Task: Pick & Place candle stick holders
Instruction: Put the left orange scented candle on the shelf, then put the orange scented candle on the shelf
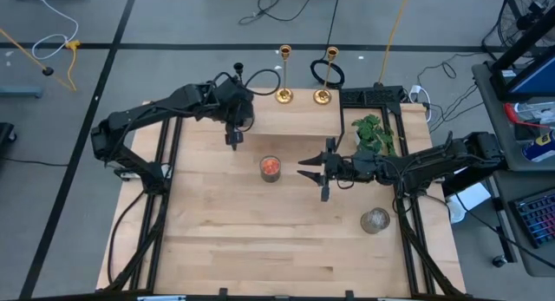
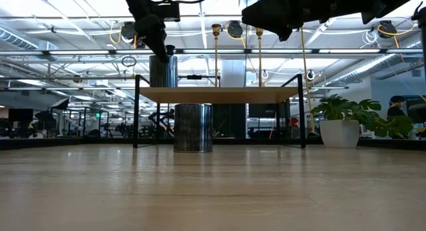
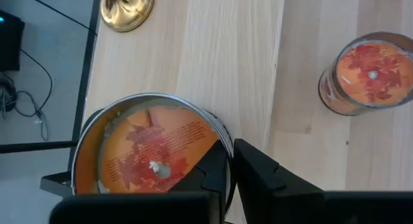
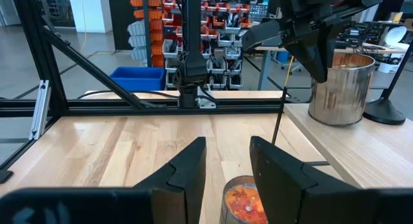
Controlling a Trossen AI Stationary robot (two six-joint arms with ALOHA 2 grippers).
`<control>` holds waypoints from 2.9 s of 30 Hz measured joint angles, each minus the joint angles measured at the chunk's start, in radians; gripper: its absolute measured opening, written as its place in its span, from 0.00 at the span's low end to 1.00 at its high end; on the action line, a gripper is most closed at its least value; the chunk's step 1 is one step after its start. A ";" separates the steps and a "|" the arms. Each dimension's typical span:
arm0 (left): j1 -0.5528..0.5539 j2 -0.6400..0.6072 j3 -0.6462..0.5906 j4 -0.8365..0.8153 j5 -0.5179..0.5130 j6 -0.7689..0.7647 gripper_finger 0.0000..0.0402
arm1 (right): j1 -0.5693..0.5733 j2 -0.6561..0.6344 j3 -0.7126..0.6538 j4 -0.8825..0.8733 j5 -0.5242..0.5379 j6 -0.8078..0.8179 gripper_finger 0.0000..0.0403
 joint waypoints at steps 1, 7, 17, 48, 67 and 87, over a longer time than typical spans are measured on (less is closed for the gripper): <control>0.000 0.000 0.000 0.002 -0.001 0.000 0.07 | 0.000 0.000 0.000 -0.001 0.000 0.000 0.29; 0.000 0.001 -0.001 0.048 -0.002 0.004 0.17 | 0.000 0.000 0.000 -0.004 -0.002 -0.005 0.29; -0.009 -0.004 -0.001 0.111 -0.002 0.070 0.35 | 0.000 0.000 0.000 -0.038 -0.003 -0.007 0.29; -0.439 -0.513 -0.351 0.242 -0.046 -0.363 0.36 | -0.031 0.453 0.296 -0.044 -0.085 -0.018 0.38; -0.570 -0.545 -0.843 0.764 -0.142 -0.433 0.36 | -0.112 0.603 0.431 -0.337 -0.085 -0.016 0.37; -0.570 -0.545 -0.843 0.785 -0.141 -0.426 0.36 | -0.111 0.601 0.341 -0.193 -0.187 -0.082 0.24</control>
